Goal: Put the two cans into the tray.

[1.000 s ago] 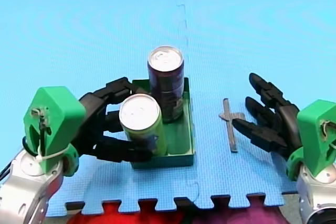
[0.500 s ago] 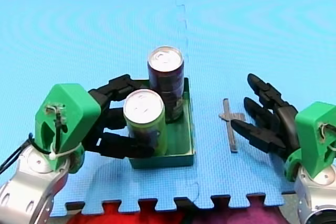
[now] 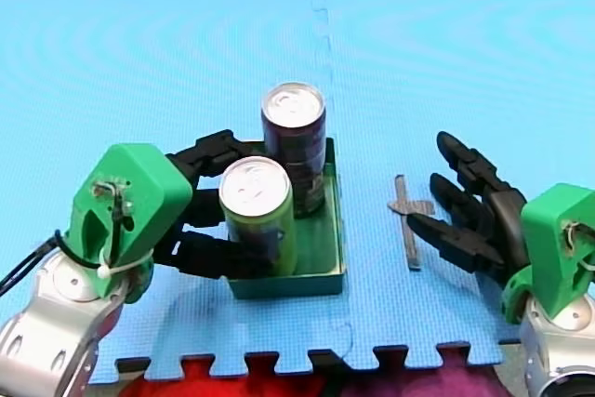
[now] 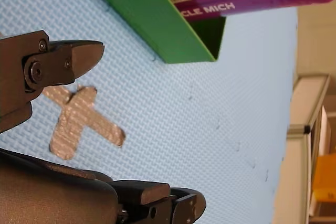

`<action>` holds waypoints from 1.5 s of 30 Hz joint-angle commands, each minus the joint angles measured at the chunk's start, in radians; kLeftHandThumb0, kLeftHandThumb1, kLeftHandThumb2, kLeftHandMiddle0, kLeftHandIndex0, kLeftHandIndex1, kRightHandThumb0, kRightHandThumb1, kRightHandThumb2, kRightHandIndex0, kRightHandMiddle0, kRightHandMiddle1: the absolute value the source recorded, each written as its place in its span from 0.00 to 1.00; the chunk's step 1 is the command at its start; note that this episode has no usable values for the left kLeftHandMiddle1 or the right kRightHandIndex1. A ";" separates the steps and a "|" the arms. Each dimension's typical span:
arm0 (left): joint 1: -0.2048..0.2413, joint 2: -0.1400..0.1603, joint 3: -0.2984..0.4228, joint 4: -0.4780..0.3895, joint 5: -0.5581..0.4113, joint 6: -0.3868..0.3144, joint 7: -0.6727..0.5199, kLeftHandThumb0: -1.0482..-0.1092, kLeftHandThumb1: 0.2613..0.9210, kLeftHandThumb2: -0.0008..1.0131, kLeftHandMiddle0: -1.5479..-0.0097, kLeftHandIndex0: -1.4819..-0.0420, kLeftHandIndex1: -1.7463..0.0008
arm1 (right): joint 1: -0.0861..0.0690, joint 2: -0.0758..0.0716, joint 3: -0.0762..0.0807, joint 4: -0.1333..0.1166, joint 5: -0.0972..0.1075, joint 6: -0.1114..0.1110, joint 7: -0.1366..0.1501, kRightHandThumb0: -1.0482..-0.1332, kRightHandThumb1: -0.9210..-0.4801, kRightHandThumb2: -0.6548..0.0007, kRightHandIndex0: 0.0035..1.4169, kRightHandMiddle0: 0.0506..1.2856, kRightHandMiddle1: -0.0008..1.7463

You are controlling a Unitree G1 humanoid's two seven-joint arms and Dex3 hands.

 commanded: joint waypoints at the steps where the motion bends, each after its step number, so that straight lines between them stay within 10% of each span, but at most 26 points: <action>1: 0.002 0.051 -0.021 -0.024 0.019 0.010 -0.044 0.12 0.82 0.00 0.58 0.61 0.55 | -0.002 -0.005 -0.003 0.002 0.003 0.000 0.000 0.00 0.00 0.79 0.17 0.12 0.00; 5: 0.029 0.135 -0.007 -0.123 -0.021 0.040 -0.168 0.01 0.83 0.00 0.61 0.74 0.97 | -0.005 -0.009 -0.005 0.003 0.004 0.002 0.001 0.00 0.00 0.79 0.17 0.12 0.00; 26: 0.029 0.147 0.021 -0.077 -0.083 -0.083 -0.220 0.10 0.80 0.00 0.70 0.91 1.00 | -0.016 -0.010 -0.008 0.011 0.003 0.010 -0.003 0.00 0.00 0.80 0.17 0.12 0.00; 35: 0.034 0.123 0.036 -0.080 -0.101 -0.073 -0.194 0.14 0.80 0.00 0.69 0.91 1.00 | -0.015 -0.010 -0.005 0.009 0.001 0.011 -0.003 0.00 0.00 0.80 0.17 0.12 0.00; 45: 0.055 0.010 0.038 -0.042 -0.011 -0.191 0.042 0.10 0.93 0.02 0.66 0.91 1.00 | -0.009 -0.005 0.001 0.005 -0.001 0.008 -0.006 0.00 0.00 0.79 0.17 0.12 0.00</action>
